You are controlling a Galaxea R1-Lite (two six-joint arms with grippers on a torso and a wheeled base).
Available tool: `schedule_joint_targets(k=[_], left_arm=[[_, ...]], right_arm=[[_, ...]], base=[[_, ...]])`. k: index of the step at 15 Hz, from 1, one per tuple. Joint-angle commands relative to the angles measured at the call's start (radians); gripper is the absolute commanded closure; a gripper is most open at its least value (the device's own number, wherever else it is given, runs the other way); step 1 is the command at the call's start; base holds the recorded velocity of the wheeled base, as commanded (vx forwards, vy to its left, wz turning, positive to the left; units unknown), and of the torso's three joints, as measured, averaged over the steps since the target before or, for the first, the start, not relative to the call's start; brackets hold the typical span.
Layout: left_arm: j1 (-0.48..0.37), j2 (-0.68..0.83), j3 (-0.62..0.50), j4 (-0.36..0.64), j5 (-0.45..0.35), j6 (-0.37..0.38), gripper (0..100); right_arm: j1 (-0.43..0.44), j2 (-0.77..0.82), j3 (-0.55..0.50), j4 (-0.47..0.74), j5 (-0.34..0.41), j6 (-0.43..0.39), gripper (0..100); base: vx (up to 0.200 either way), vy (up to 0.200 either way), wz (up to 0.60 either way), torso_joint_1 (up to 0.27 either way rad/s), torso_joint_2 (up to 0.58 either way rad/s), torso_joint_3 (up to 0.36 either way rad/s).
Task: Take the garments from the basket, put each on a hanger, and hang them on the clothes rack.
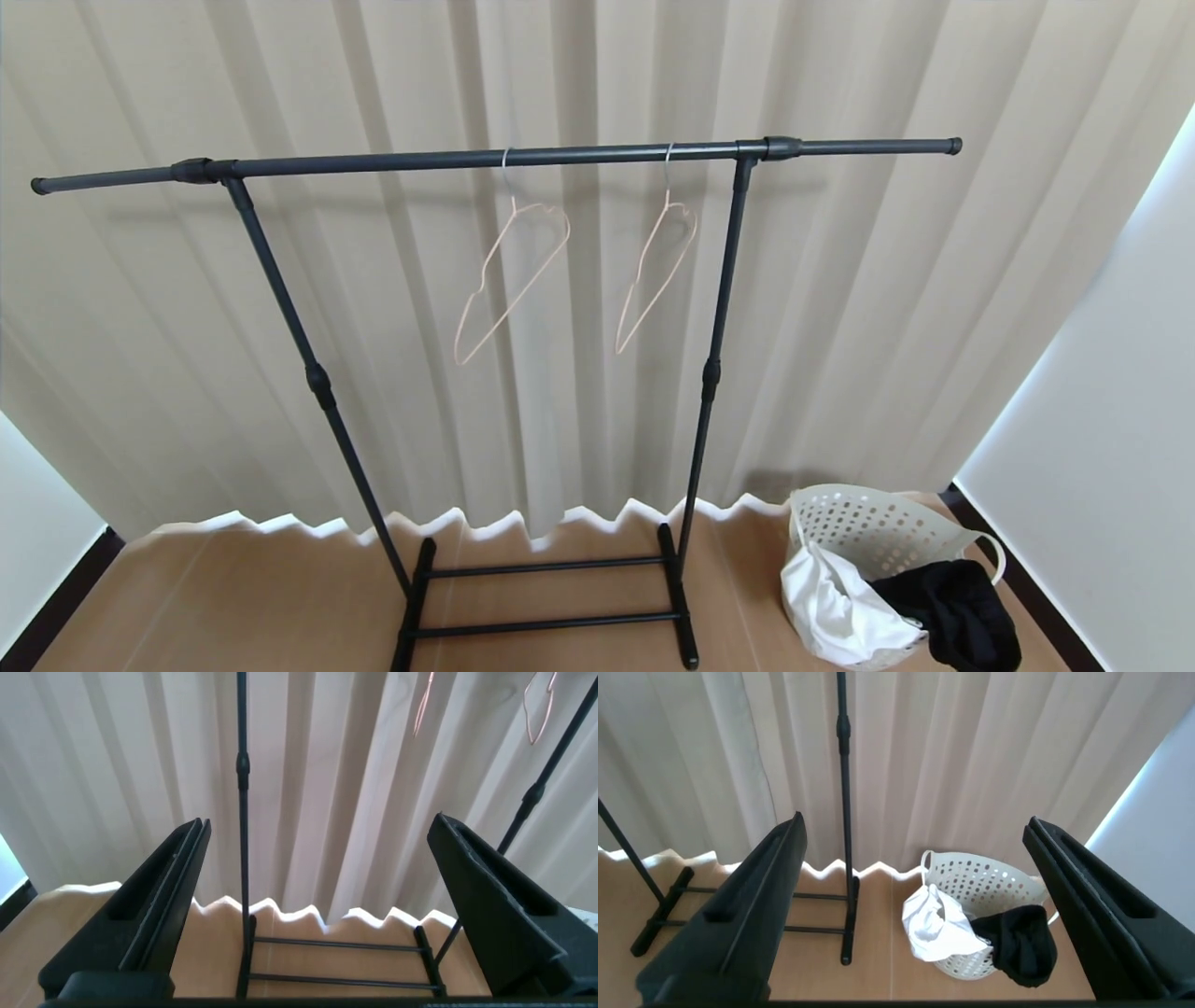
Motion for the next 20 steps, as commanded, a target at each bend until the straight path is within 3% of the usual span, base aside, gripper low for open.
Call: schedule_joint_targets(k=[1, 20], left_arm=[[0.000, 0.001, 0.000, 0.000, 0.002, 0.000, 0], [0.000, 0.003, 0.000, -0.002, 0.005, -0.005, 0]], right_arm=[[0.000, 0.000, 0.000, 0.001, 0.001, -0.001, 0], [0.000, 0.000, 0.000, 0.001, 0.001, 0.001, 0]], base=[[0.000, 0.000, 0.00, -0.178, 0.39, 0.227], [0.000, 0.000, 0.00, -0.192, 0.50, 0.316]])
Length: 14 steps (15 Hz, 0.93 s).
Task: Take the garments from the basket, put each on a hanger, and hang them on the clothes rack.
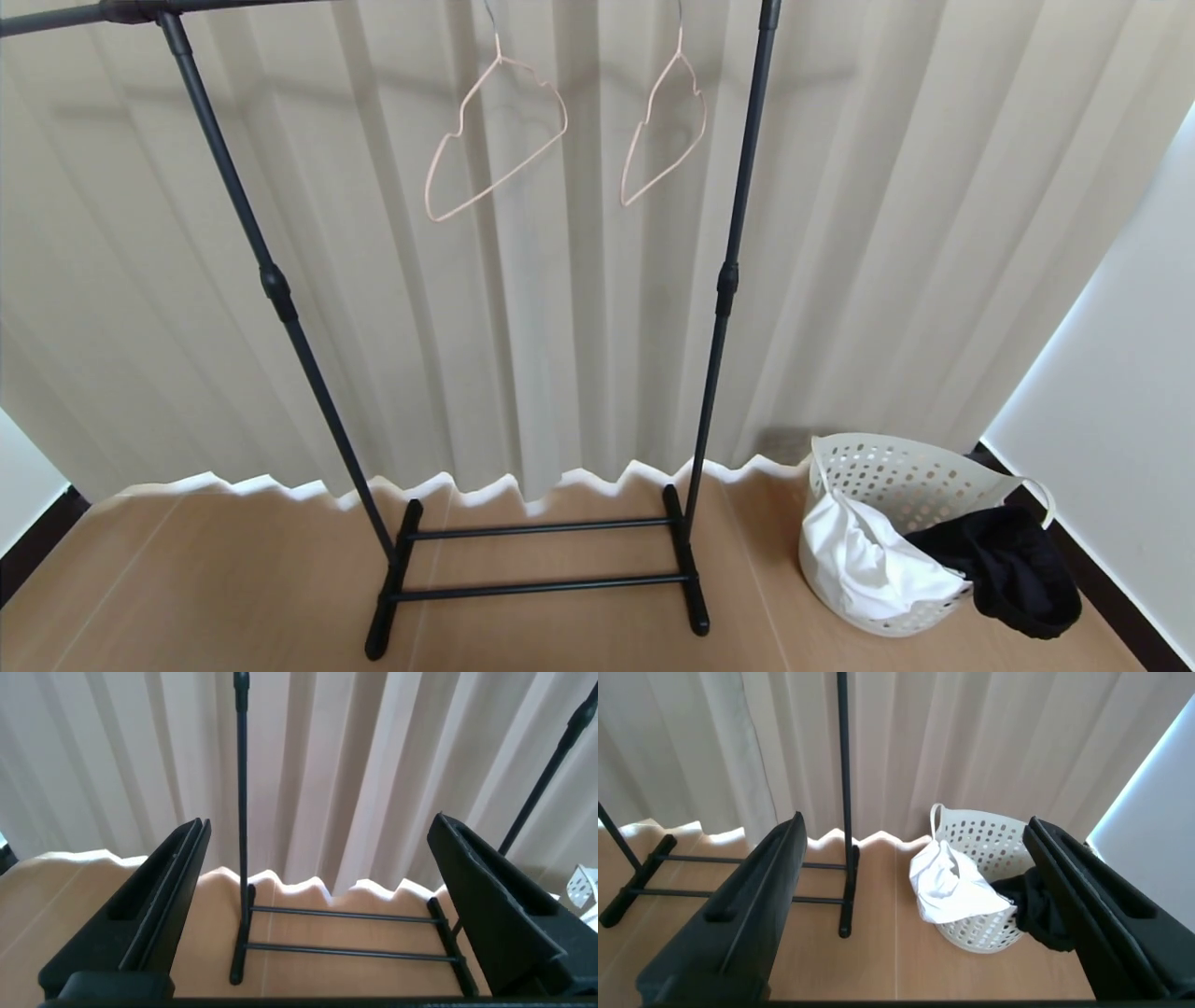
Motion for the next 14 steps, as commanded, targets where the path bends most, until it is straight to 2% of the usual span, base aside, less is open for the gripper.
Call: schedule_joint_targets(k=[1, 7, 12, 14], left_arm=[[0.000, 0.001, 0.000, 0.000, 0.001, 0.000, 0], [0.002, 0.000, 0.000, 0.000, 0.001, -0.002, 0], [0.002, 0.000, 0.000, 0.000, -0.001, -0.002, 0], [0.002, 0.000, 0.000, 0.000, -0.001, -0.002, 0]], right_arm=[[0.000, 0.000, 0.000, 0.001, 0.000, -0.001, 0], [0.000, 0.000, 0.000, 0.000, 0.000, -0.001, 0], [0.000, 0.000, 0.000, 0.000, 0.000, -0.001, 0], [0.000, 0.000, 0.000, 0.000, 0.000, -0.001, 0]], base=[[0.000, 0.000, 0.00, -0.144, 0.48, 0.330], [0.000, 0.000, 0.00, -0.106, 0.44, 0.330], [0.000, 0.000, 0.00, -0.011, 0.06, 0.050], [0.200, 0.000, 0.00, 0.000, 0.00, 0.000]])
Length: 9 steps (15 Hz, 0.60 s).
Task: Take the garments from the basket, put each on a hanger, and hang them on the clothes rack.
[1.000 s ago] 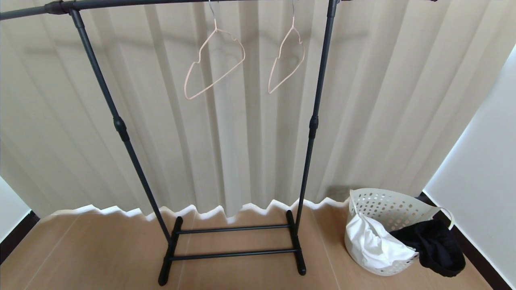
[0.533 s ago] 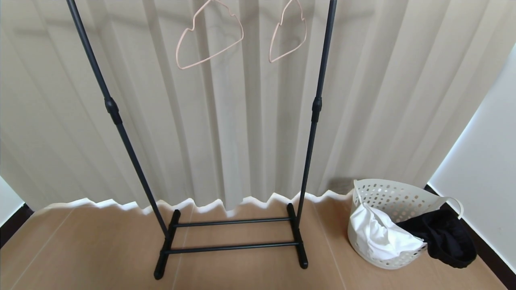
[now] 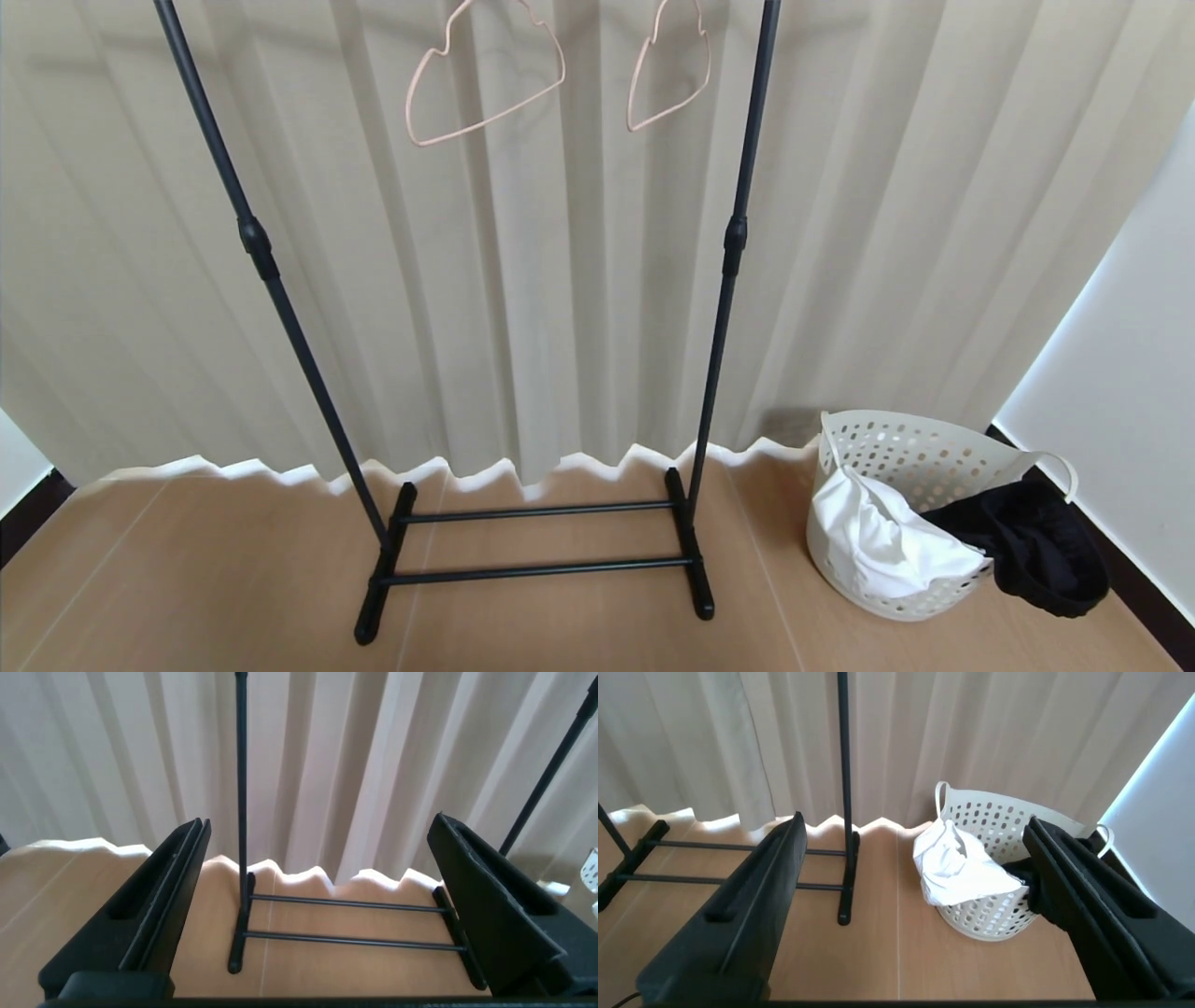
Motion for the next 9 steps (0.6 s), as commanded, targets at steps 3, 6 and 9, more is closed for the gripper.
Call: schedule_joint_targets(k=[3, 6, 9], left_arm=[[0.000, 0.001, 0.000, 0.000, 0.000, -0.002, 0], [0.000, 0.001, 0.000, 0.000, 0.000, -0.004, 0], [0.000, -0.001, 0.000, 0.000, 0.002, -0.005, 0]], right_arm=[[0.000, 0.000, 0.000, 0.000, 0.000, -0.001, 0], [0.000, 0.000, 0.000, 0.001, 0.000, -0.001, 0], [0.000, 0.000, 0.000, 0.000, 0.000, -0.001, 0]], base=[[0.200, 0.000, 0.00, -0.002, 0.01, 0.007], [0.000, 0.000, 0.00, 0.000, 0.00, 0.000], [0.000, 0.000, -0.40, -0.002, 0.00, 0.003]])
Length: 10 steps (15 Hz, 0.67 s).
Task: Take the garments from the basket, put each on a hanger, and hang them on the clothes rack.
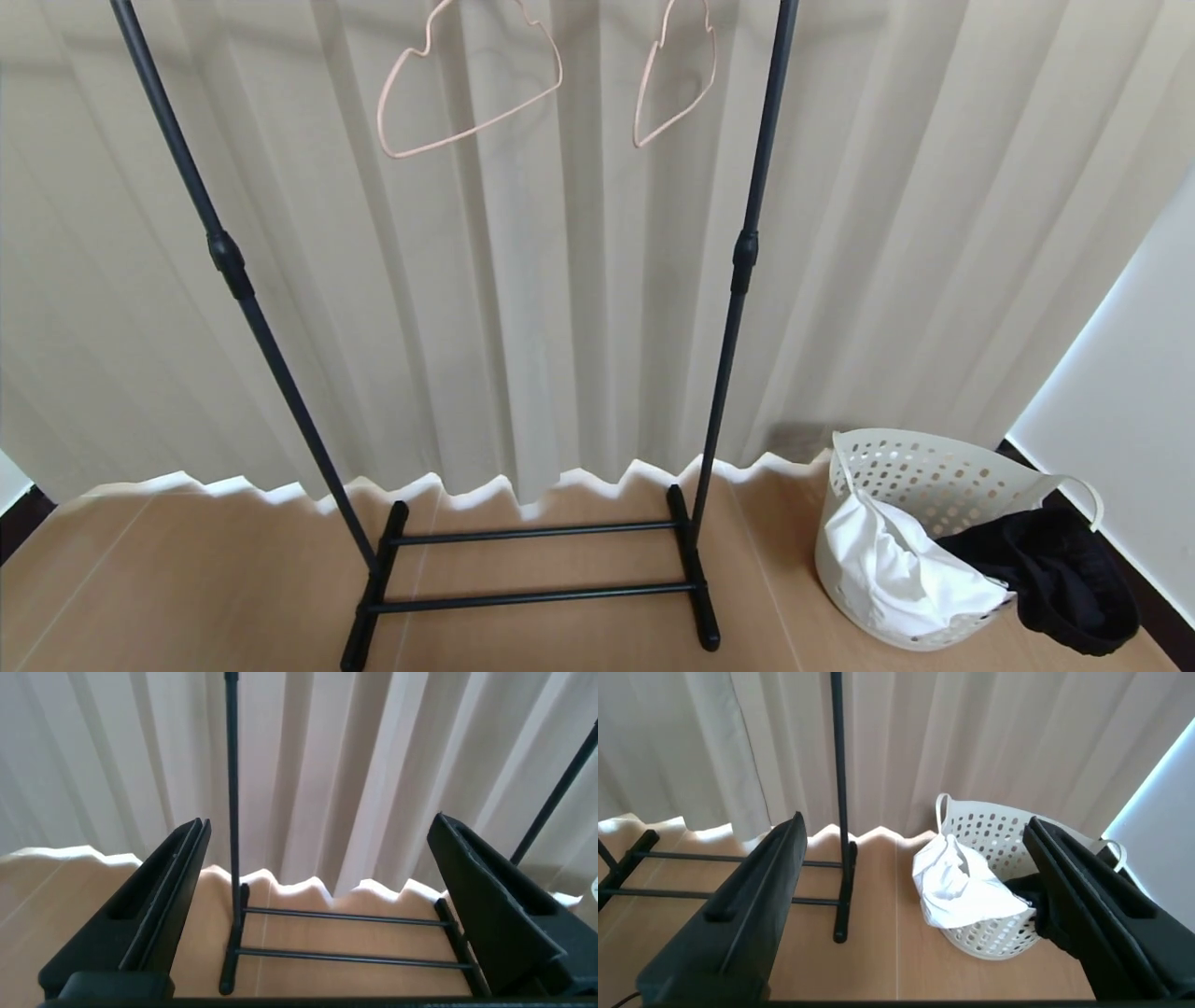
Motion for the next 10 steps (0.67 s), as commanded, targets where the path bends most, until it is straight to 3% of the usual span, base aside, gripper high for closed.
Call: schedule_joint_targets(k=[1, 3, 6, 10], left_arm=[[0.000, 0.000, 0.000, 0.000, 0.001, 0.000, 0], [0.000, 0.000, 0.000, 0.000, 0.001, 0.000, 0], [0.000, 0.000, 0.000, 0.000, -0.001, 0.001, 0], [0.000, 0.001, 0.000, 0.000, -0.001, 0.001, 0]], right_arm=[[0.000, 0.000, 0.000, 0.001, 0.001, 0.000, 0], [0.000, 0.000, 0.000, -0.001, 0.001, 0.000, 0], [0.000, 0.000, 0.000, -0.001, 0.001, 0.000, 0], [0.000, 0.000, 0.000, -0.001, 0.001, 0.001, 0]], base=[[0.000, 0.000, -0.60, 0.002, 0.00, 0.007], [0.000, 0.000, -0.60, 0.005, 0.00, 0.002], [0.000, 0.000, 0.00, 0.000, 0.00, 0.000], [0.000, -0.200, 0.00, -0.002, 0.00, 0.006]])
